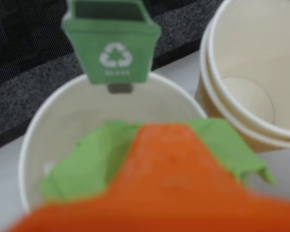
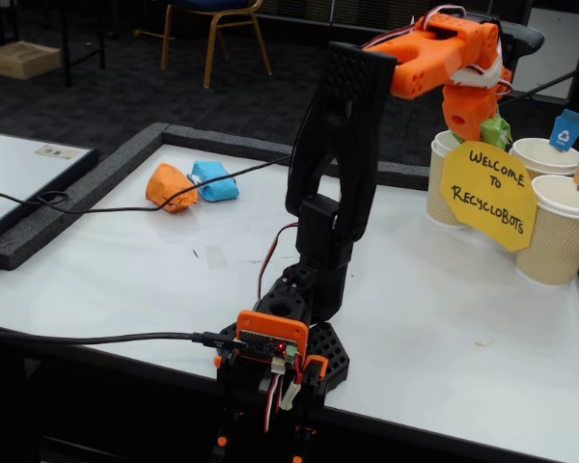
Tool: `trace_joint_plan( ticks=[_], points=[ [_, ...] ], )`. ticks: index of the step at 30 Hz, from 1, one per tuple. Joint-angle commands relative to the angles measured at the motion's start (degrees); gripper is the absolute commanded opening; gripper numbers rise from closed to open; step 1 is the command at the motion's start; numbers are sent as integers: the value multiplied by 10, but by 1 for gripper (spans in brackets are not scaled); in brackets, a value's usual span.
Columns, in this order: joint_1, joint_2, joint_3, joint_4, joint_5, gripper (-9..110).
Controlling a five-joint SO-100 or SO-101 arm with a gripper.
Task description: Sort rubbish by color.
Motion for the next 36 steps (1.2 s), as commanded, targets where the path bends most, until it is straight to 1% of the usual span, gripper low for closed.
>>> trace_joint_plan(
  ticks=[1,8,12,19,23,25,27,31,36],
  points=[
    [9,25,-85,-17,-15,0],
    [-11,27,-122,18,-15,0],
    [-17,29,-138,41,-15,3],
    [-22,30,-132,62,-15,18],
    [-22,30,-131,62,-15,31],
    [-22,30,-131,62,-15,32],
    [-20,30,-131,62,-15,31],
    [-14,58,-123,71,-15,17],
    [-2,155,-73,68,-14,2]
  ],
)
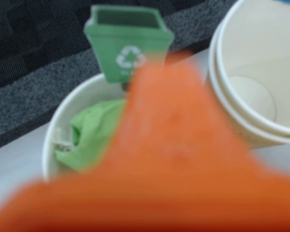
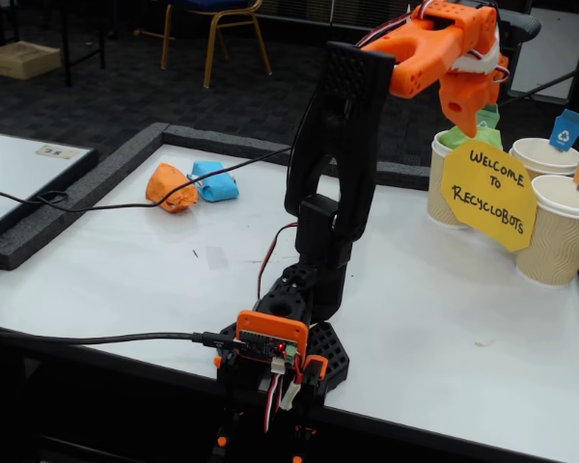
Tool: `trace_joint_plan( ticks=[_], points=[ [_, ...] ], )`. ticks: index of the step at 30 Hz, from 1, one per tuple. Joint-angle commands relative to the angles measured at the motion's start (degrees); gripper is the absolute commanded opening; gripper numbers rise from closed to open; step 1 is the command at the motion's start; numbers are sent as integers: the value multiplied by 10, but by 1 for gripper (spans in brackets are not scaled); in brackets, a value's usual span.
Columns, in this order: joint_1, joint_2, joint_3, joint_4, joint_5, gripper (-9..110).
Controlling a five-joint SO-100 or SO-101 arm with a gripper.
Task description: Sort rubbish by color.
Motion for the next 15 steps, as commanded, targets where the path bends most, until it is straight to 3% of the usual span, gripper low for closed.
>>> trace_joint_plan(
  ticks=[1,15],
  points=[
    [11,176,4,-3,-14,1],
    [47,619,339,40,-14,0]
  ],
)
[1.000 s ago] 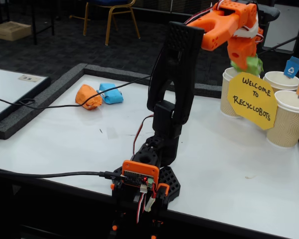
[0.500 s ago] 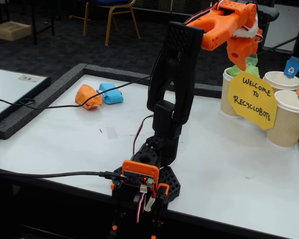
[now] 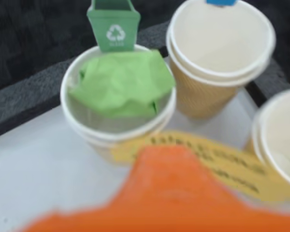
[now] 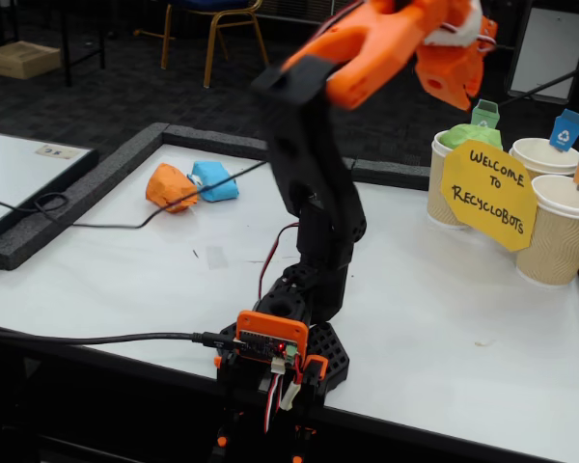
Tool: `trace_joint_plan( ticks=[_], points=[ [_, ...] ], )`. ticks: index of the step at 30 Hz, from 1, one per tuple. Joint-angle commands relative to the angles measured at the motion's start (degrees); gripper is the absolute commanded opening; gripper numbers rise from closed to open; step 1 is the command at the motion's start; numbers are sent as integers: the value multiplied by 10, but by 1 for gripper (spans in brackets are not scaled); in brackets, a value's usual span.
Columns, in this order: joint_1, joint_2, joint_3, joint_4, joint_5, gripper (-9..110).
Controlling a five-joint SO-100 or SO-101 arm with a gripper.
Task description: Sort rubbish by color.
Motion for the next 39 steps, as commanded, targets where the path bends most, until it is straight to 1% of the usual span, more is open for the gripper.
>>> trace_joint_plan(
  ticks=[1,9,17,26,35,39],
  points=[
    [18,198,38,9,-14,0],
    [18,380,110,72,-14,0],
    [42,469,202,81,-14,0],
    [49,524,205,124,-14,0],
    [51,525,192,126,-14,0],
    [25,524,189,123,-14,0]
  ],
)
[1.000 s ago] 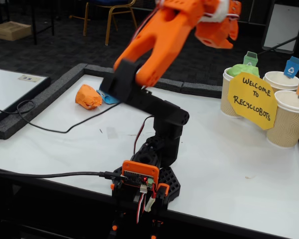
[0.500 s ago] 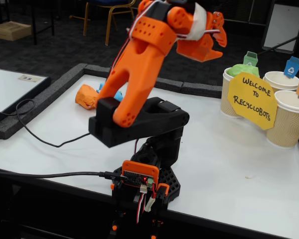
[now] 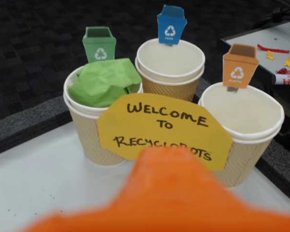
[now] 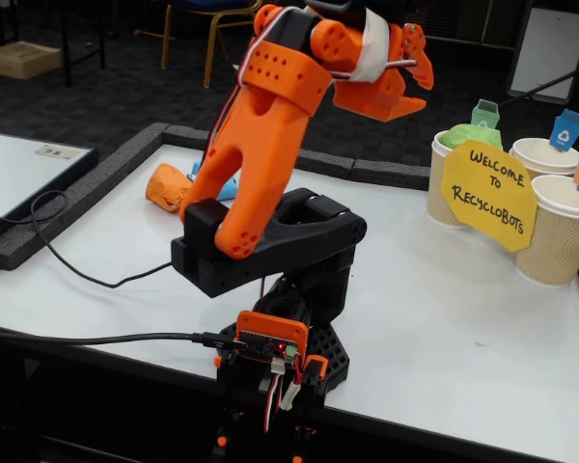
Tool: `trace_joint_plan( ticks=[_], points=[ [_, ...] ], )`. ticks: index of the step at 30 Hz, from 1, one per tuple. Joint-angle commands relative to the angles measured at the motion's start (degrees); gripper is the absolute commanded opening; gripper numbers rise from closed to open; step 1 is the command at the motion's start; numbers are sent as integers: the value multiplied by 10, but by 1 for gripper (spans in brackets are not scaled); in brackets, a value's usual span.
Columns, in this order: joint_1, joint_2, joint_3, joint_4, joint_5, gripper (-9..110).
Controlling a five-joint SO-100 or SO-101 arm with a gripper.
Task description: Sort rubbish by color.
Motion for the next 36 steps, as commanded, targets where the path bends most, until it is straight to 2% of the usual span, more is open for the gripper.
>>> trace_joint_plan(
  ticks=[1,11,24,30,36],
  points=[
    [-23,1,-33,-6,-14,0],
    [-211,-56,-9,-38,-14,0],
    [-548,-62,36,-51,-14,0],
    [-637,-62,54,-54,-14,0],
    [-673,-62,64,-57,-14,0]
  ],
)
